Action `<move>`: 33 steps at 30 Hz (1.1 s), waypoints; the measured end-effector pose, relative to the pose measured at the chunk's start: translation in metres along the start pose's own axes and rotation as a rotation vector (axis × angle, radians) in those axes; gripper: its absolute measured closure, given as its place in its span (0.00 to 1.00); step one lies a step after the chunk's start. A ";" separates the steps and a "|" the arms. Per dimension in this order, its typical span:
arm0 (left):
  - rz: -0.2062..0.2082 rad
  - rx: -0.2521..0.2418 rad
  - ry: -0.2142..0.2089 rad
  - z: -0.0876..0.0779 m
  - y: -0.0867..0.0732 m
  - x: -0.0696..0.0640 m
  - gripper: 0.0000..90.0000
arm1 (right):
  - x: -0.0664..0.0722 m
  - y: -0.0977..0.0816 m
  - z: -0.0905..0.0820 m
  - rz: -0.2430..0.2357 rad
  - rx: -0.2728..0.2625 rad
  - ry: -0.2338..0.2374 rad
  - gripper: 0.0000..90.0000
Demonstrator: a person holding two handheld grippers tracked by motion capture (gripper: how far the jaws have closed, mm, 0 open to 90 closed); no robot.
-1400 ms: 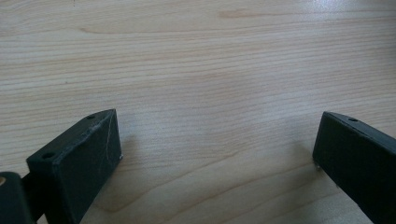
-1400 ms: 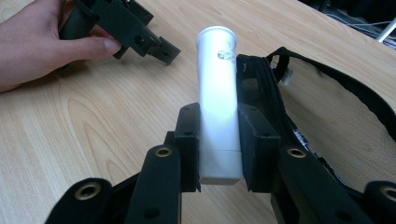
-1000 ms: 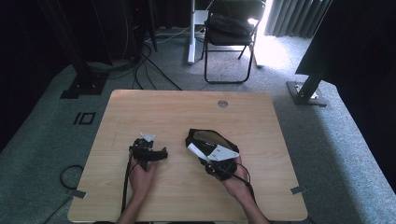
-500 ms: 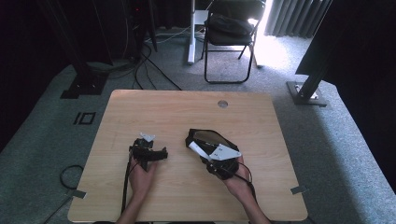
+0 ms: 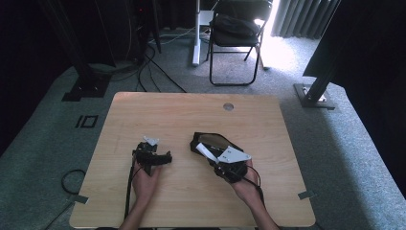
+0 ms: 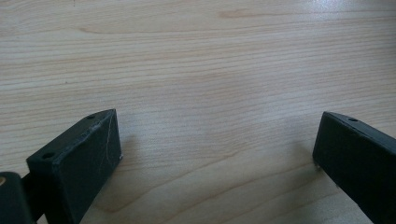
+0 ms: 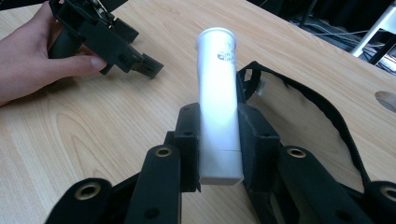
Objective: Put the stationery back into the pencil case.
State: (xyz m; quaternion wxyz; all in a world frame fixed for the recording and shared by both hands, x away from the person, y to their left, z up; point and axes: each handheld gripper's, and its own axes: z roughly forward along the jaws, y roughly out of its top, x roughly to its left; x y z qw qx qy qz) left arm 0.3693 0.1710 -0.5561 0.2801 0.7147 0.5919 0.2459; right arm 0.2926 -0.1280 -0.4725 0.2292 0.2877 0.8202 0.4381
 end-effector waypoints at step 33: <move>0.000 0.001 0.000 0.000 0.000 0.000 0.01 | -0.017 -0.003 -0.005 0.053 -0.016 -0.046 0.79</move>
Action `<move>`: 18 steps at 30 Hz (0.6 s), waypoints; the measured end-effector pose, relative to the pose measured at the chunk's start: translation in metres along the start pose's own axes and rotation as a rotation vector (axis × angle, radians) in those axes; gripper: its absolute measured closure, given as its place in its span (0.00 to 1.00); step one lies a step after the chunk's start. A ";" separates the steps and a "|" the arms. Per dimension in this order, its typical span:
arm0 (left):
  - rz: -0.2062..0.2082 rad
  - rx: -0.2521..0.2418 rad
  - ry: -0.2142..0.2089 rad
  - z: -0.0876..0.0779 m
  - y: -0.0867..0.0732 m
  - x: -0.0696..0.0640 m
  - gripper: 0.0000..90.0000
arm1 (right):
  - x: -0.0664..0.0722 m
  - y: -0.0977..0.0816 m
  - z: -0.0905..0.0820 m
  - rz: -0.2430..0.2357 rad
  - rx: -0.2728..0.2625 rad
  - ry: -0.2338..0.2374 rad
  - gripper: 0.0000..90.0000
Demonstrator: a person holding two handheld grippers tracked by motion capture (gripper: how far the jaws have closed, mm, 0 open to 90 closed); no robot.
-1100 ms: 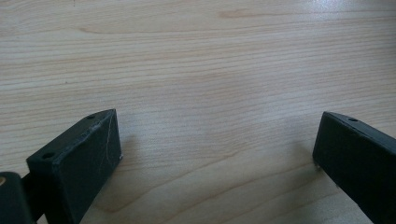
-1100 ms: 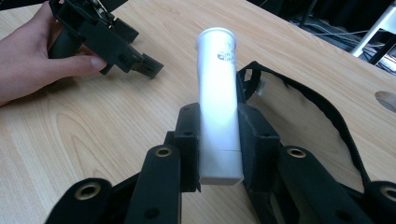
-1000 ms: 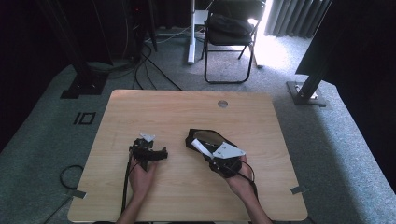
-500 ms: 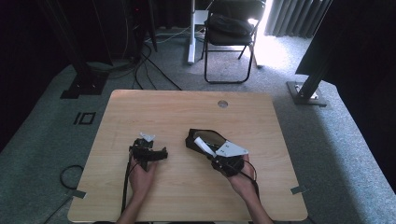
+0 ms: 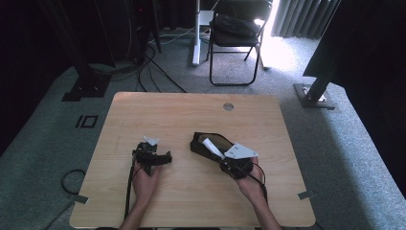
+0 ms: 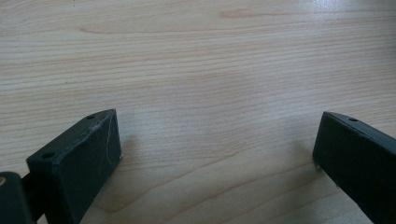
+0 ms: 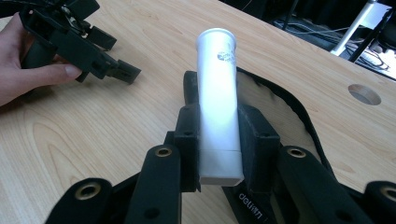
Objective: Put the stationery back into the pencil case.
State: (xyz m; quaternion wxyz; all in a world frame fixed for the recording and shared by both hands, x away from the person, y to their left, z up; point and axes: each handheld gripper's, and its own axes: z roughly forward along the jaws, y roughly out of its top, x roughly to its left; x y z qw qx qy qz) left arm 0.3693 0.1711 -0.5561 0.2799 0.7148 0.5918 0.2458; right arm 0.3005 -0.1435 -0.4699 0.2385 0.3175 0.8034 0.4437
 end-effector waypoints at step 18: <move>0.000 0.000 0.000 0.000 0.000 0.000 0.01 | -0.012 -0.001 0.006 0.013 0.013 -0.021 0.79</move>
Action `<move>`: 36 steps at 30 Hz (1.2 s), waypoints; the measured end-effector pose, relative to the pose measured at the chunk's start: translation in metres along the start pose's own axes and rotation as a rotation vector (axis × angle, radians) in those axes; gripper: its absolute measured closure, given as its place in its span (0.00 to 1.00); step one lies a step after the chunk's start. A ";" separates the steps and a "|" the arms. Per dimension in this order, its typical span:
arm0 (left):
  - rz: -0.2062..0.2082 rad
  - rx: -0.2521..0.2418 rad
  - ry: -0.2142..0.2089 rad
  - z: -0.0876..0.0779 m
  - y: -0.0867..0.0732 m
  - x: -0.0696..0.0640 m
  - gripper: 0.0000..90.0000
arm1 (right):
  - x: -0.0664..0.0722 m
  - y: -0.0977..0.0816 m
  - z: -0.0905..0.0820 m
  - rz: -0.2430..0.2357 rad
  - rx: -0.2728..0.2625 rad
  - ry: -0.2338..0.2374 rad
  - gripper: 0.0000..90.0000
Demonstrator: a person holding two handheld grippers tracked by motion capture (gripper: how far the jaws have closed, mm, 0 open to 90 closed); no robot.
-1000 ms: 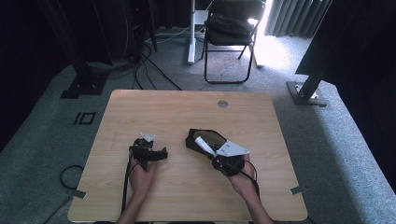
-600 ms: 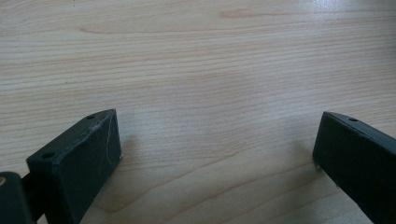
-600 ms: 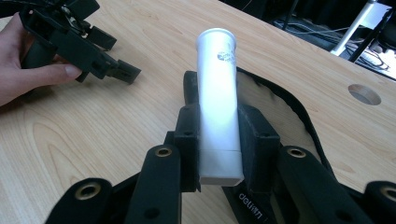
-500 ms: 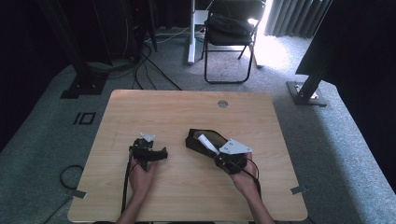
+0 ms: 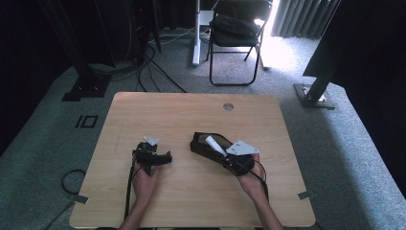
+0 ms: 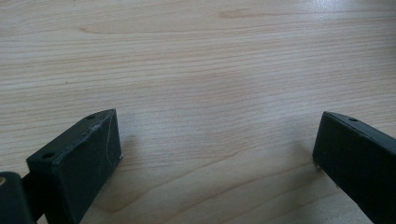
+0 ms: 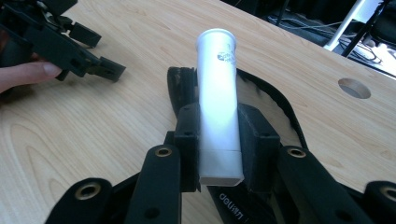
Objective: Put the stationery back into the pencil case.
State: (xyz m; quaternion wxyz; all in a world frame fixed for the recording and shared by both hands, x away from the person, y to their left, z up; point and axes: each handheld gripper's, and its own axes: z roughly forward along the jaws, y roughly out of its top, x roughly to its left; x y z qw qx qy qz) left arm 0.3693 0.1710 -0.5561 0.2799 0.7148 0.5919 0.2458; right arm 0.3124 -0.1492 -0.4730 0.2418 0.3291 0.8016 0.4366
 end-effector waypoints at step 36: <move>0.000 0.000 0.000 0.000 0.000 0.000 0.01 | -0.020 0.009 0.022 -0.007 0.025 0.017 0.79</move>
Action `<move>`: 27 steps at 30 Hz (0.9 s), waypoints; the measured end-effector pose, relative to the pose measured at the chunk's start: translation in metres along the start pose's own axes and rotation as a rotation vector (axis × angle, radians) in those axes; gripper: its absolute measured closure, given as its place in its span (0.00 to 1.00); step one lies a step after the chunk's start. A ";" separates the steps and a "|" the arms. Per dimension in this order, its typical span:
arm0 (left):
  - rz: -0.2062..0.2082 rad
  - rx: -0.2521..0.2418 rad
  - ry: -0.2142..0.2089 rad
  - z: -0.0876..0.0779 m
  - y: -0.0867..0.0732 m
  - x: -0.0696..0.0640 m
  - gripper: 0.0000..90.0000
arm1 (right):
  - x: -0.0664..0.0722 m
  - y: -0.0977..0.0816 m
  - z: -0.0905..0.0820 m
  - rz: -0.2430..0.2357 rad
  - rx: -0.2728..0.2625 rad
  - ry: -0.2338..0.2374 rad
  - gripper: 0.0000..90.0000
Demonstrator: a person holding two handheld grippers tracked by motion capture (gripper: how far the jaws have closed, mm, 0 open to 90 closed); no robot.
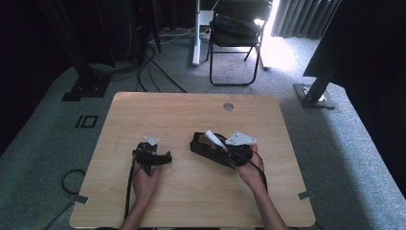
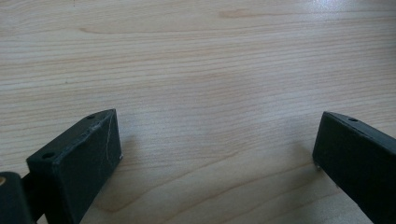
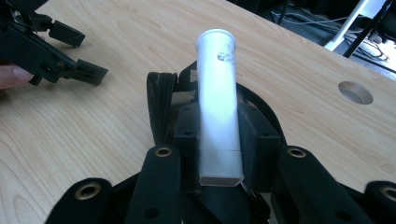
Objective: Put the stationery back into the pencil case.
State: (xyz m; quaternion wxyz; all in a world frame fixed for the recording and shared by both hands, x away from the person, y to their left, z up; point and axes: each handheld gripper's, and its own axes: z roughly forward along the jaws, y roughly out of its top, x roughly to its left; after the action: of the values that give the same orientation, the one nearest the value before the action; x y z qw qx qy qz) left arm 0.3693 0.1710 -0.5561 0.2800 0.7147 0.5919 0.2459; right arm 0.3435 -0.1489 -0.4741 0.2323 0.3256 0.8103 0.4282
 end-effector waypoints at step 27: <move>0.000 0.000 0.000 0.000 0.000 0.000 0.01 | -0.006 -0.005 0.012 -0.019 0.041 0.014 0.79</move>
State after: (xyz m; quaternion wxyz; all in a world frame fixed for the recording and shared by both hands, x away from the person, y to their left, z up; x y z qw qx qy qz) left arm 0.3693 0.1710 -0.5561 0.2800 0.7147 0.5918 0.2459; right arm 0.3538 -0.1491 -0.4839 0.2239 0.3195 0.8237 0.4115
